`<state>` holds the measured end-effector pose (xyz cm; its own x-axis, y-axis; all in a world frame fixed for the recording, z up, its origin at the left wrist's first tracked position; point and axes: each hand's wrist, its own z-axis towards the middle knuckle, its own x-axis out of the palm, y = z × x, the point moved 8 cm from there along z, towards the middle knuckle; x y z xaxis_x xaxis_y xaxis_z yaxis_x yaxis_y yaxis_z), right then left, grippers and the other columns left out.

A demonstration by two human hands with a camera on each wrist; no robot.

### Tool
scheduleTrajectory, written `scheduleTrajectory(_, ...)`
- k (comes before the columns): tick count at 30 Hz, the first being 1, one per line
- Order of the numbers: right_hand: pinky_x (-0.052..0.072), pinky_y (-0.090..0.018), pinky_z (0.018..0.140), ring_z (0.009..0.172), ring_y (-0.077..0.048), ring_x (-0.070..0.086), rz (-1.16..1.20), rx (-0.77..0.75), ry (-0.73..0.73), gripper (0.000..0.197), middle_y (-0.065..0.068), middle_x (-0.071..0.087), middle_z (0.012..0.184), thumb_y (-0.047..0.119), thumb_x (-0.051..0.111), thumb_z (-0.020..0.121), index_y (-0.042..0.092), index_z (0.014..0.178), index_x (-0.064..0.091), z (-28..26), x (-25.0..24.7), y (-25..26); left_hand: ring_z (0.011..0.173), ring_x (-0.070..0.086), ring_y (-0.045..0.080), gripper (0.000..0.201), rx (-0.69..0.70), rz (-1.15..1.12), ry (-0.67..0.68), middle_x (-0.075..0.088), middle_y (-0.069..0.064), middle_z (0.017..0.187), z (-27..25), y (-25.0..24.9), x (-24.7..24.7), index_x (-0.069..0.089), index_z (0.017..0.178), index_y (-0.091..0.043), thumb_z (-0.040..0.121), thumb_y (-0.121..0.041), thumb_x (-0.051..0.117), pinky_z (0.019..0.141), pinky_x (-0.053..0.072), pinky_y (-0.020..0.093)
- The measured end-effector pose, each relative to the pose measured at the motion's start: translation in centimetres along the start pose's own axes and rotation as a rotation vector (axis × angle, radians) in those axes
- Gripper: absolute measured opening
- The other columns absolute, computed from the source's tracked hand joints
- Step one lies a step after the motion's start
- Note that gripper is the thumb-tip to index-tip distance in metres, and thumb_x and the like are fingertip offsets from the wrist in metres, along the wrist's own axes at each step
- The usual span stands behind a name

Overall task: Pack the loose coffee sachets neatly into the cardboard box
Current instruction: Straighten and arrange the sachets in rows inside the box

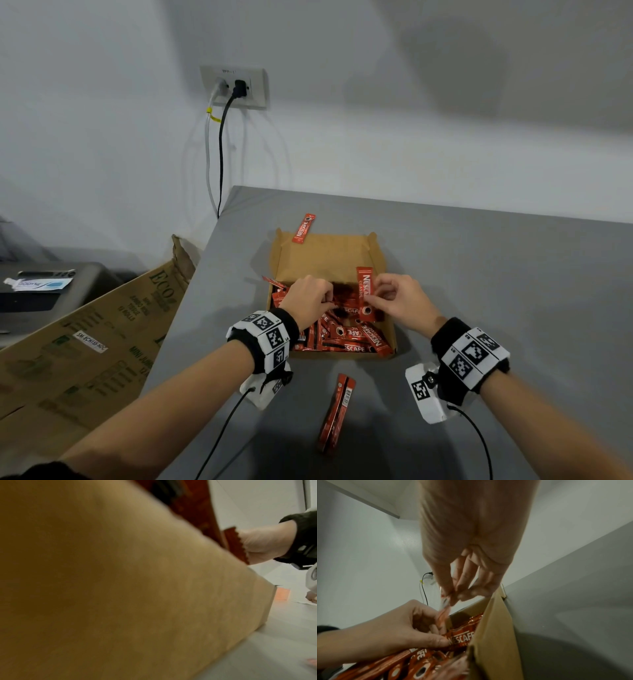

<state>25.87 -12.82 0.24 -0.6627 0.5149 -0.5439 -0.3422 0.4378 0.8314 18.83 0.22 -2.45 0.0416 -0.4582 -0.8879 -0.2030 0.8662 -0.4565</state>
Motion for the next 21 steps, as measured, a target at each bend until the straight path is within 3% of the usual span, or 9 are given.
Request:
scheduleTrajectory(3, 0.044, -0.01, 0.056, 0.058, 0.0, 0.055, -0.067, -0.037, -0.133, 0.019, -0.003, 0.059, 0.068, 0.001, 0.056, 0.088, 0.014, 0.075, 0.05, -0.4, -1.3, 0.7, 0.081, 0.063, 0.021, 0.015, -0.002, -0.003, 0.002, 0.068, 0.006, 0.09, 0.0, 0.0, 0.0, 0.066, 0.09, -0.007, 0.087, -0.021, 0.064, 0.078, 0.053, 0.035)
scheduleTrajectory(5, 0.045, -0.02, 0.063, 0.068, -0.016, 0.059, -0.083, -0.054, -0.142, 0.025, -0.013, 0.064, 0.075, -0.001, 0.053, 0.086, 0.013, 0.067, 0.044, -0.7, -1.1, 0.8, 0.081, 0.063, 0.02, 0.015, -0.002, -0.007, 0.001, 0.068, 0.006, 0.09, 0.0, 0.1, 0.0, 0.066, 0.089, -0.007, 0.087, -0.022, 0.065, 0.078, 0.053, 0.035)
scheduleTrajectory(7, 0.048, -0.03, 0.074, 0.081, -0.022, 0.061, -0.063, -0.072, -0.093, 0.033, -0.012, 0.067, 0.083, -0.006, 0.047, 0.085, 0.019, 0.065, 0.038, -1.1, -0.3, 0.9, 0.082, 0.063, 0.02, 0.014, -0.001, -0.003, 0.004, 0.068, 0.006, 0.091, -0.1, 0.0, 0.0, 0.067, 0.09, -0.008, 0.087, -0.021, 0.064, 0.078, 0.053, 0.035)
scheduleTrajectory(10, 0.047, -0.036, 0.066, 0.071, -0.023, 0.059, -0.102, -0.114, -0.088, 0.028, -0.013, 0.062, 0.075, -0.007, 0.039, 0.088, 0.017, 0.074, 0.035, -1.4, 0.2, 1.6, 0.083, 0.063, 0.021, 0.014, 0.005, 0.0, 0.006, 0.069, 0.006, 0.092, -0.1, 0.0, 0.0, 0.067, 0.092, -0.008, 0.087, -0.02, 0.063, 0.079, 0.052, 0.035)
scheduleTrajectory(12, 0.044, -0.032, 0.06, 0.065, -0.02, 0.056, -0.258, -0.11, -0.032, 0.014, -0.006, 0.059, 0.076, 0.001, 0.043, 0.09, 0.015, 0.087, 0.043, -1.4, 0.8, 2.1, 0.085, 0.063, 0.022, 0.014, 0.009, 0.005, 0.003, 0.069, 0.007, 0.093, -0.1, -0.1, -0.1, 0.067, 0.095, -0.008, 0.087, -0.019, 0.063, 0.078, 0.052, 0.034)
scheduleTrajectory(13, 0.046, -0.029, 0.063, 0.069, -0.018, 0.058, -0.407, -0.087, 0.01, 0.005, -0.001, 0.06, 0.08, 0.011, 0.047, 0.09, 0.015, 0.091, 0.049, -1.5, 1.3, 2.1, 0.085, 0.063, 0.022, 0.014, 0.009, 0.01, 0.005, 0.069, 0.007, 0.094, -0.1, -0.1, -0.1, 0.067, 0.095, -0.008, 0.087, -0.018, 0.062, 0.078, 0.051, 0.034)
scheduleTrajectory(16, 0.046, -0.031, 0.072, 0.08, -0.021, 0.062, -0.839, 0.025, 0.089, 0.026, 0.0, 0.058, 0.081, 0.041, 0.056, 0.083, 0.017, 0.074, 0.053, -1.6, 2.4, 1.5, 0.083, 0.063, 0.021, 0.013, 0.0, 0.004, 0.001, 0.068, 0.006, 0.091, -0.1, -0.1, -0.1, 0.067, 0.091, -0.008, 0.087, -0.019, 0.063, 0.078, 0.052, 0.034)
scheduleTrajectory(19, 0.046, -0.039, 0.085, 0.094, -0.025, 0.061, -0.996, 0.128, 0.236, 0.049, -0.002, 0.057, 0.096, 0.056, 0.067, 0.074, 0.013, 0.094, 0.055, -1.5, 3.7, -0.3, 0.081, 0.062, 0.02, 0.015, -0.013, -0.002, 0.001, 0.068, 0.005, 0.09, -0.1, 0.0, 0.0, 0.067, 0.089, -0.009, 0.087, -0.024, 0.064, 0.078, 0.052, 0.034)
scheduleTrajectory(21, 0.048, -0.039, 0.084, 0.092, -0.024, 0.061, -0.913, 0.161, 0.286, 0.05, -0.002, 0.061, 0.098, 0.053, 0.073, 0.07, 0.013, 0.096, 0.057, -1.2, 3.8, -0.9, 0.082, 0.063, 0.02, 0.015, -0.017, -0.009, 0.002, 0.068, 0.005, 0.091, -0.2, 0.0, 0.0, 0.068, 0.09, -0.009, 0.087, -0.023, 0.064, 0.078, 0.052, 0.034)
